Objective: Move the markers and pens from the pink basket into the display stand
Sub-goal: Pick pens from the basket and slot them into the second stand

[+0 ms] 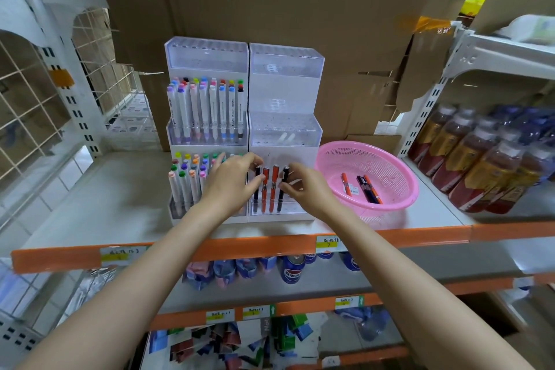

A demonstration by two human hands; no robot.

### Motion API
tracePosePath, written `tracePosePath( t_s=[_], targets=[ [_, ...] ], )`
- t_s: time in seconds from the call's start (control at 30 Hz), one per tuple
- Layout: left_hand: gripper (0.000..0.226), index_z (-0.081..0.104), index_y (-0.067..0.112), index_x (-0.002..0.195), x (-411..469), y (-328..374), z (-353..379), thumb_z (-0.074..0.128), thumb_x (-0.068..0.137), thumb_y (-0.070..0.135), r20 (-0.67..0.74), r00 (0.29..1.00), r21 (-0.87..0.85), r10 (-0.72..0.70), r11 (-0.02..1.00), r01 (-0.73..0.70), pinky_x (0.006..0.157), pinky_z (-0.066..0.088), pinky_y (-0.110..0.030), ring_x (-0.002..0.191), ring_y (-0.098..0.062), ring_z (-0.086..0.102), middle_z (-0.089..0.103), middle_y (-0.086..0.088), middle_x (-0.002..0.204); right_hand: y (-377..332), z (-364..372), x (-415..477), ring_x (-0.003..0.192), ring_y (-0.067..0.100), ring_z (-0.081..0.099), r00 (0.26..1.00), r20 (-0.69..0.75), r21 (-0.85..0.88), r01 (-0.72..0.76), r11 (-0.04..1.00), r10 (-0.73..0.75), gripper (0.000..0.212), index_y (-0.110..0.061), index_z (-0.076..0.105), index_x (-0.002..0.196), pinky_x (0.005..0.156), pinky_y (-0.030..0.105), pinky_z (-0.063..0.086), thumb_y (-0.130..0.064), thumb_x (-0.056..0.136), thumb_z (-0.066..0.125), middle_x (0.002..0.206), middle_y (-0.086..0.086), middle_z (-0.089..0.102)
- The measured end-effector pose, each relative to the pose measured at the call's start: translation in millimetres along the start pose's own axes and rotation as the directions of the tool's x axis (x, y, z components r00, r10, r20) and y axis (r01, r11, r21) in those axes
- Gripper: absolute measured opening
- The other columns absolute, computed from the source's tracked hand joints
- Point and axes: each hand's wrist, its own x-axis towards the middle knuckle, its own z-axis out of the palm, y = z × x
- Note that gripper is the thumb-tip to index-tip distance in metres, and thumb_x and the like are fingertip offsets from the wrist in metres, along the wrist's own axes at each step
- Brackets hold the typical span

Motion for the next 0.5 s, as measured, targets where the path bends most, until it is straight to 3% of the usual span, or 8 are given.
tracePosePath(
  t_s=[0.2,0.4,0.5],
  targets=[
    [0.038,0.056,0.023,0.126,11.5,14.7,-0.2,0.057,0.092,0.041,0.098,0.995,0.049,-0.006,0.999,0.002,0.117,0.011,-0.044,0.118,-0.013,0.054,0.064,0.007,0.121,-0.3,0.3,3.5,0.090,0.024,0.066,1.000,0.016,0.010,-0.013,1.000,0.013,0.007,-0.012,0.054,0.095,0.082,0.045,0.055,-0.013,0.093,0.061,0.101,0.010,0.068],
    [0.023,0.064,0.025,0.107,16.4,17.8,1.7,0.059,0.092,0.040,0.100,0.995,0.030,-0.020,0.999,0.017,0.117,0.011,-0.045,0.110,-0.012,0.058,0.067,0.010,0.110,2.1,0.5,3.9,0.086,0.021,0.066,1.000,0.015,-0.005,-0.010,1.000,0.011,0.008,-0.010,0.058,0.098,0.081,0.043,0.056,-0.015,0.093,0.062,0.098,0.007,0.068],
    [0.020,0.064,0.024,0.107,16.3,18.4,1.8,0.057,0.093,0.037,0.113,0.993,0.008,-0.026,1.000,0.026,0.116,0.012,-0.046,0.108,-0.013,0.059,0.067,0.009,0.109,3.3,-0.2,2.7,0.084,0.020,0.065,1.000,0.011,-0.008,-0.008,1.000,0.008,0.011,-0.007,0.059,0.100,0.080,0.041,0.055,-0.015,0.092,0.063,0.096,0.007,0.068]
  ],
)
